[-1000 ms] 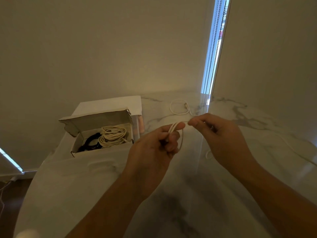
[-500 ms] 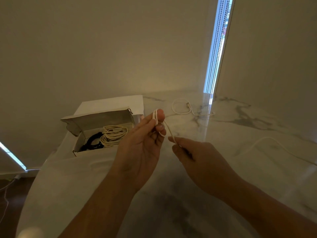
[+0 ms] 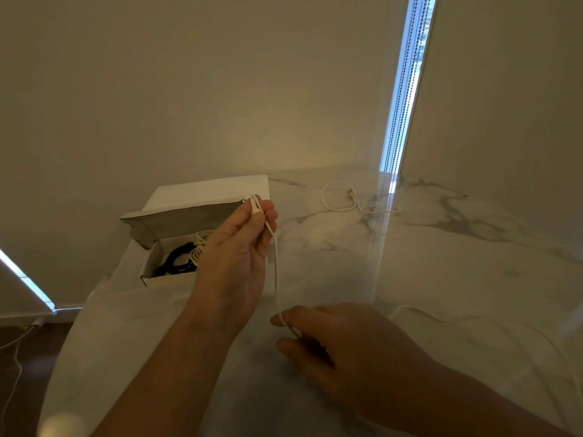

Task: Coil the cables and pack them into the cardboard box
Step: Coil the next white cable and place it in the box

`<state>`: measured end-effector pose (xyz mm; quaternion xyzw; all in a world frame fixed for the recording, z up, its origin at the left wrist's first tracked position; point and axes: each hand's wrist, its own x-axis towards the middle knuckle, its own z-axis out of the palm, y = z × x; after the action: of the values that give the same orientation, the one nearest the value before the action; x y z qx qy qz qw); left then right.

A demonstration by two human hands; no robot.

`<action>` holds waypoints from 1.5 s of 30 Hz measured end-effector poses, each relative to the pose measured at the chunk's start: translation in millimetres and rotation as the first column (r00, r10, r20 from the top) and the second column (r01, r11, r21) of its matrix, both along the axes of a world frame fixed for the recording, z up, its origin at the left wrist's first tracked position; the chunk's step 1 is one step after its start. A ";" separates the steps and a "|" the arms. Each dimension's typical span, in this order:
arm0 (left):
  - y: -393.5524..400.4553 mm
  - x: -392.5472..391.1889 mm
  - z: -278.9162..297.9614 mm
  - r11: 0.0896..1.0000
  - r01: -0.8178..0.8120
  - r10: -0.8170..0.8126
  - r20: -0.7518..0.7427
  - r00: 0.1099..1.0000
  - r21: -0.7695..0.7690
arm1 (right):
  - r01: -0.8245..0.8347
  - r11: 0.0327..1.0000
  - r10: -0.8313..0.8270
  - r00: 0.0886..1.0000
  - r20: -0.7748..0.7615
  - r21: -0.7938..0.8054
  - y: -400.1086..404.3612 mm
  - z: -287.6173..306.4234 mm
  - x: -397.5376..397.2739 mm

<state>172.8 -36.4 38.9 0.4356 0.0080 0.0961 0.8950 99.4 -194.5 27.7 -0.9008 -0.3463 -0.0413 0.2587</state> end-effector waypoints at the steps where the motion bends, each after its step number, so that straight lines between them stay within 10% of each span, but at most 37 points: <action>1: -1.6 -0.6 -1.4 0.999 0.002 -0.002 -0.004 1.000 0.044 | -0.010 1.000 0.010 0.999 0.031 0.004 -0.2 1.6 -1.2; 9: -16.7 -10.6 -8.3 0.819 0.037 -0.076 0.044 0.996 0.573 | 0.004 0.997 -0.019 0.982 0.186 0.083 -10.0 19.6 -2.2; 17: -25.2 -19.6 -10.0 0.569 0.124 -0.263 0.037 0.964 0.813 | 0.201 0.943 -0.281 0.909 0.309 0.266 -43.1 32.3 19.8; 24: -30.2 -24.5 -4.7 0.540 0.135 -0.312 0.048 0.949 0.830 | 0.338 0.864 -0.450 0.852 0.267 0.374 -54.3 24.8 41.0; 32: -33.8 -24.2 -4.6 0.657 0.308 -0.419 -0.006 0.908 0.689 | 0.433 0.791 -0.534 0.833 0.144 0.432 -62.2 19.4 53.5; 38: -40.0 -24.9 -4.4 0.822 0.503 -0.528 0.030 0.848 0.267 | 0.478 0.775 -0.532 0.847 0.019 0.413 -66.8 16.1 61.9; 45: -33.4 -22.7 -0.2 0.912 0.399 -0.402 0.014 0.916 0.100 | 0.449 0.848 -0.480 0.876 0.048 0.280 -58.7 3.9 61.5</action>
<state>150.0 -69.8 38.8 0.4683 -0.1013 -0.0814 0.8740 160.9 -253.3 31.6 -0.9119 -0.1239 -0.1999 0.3363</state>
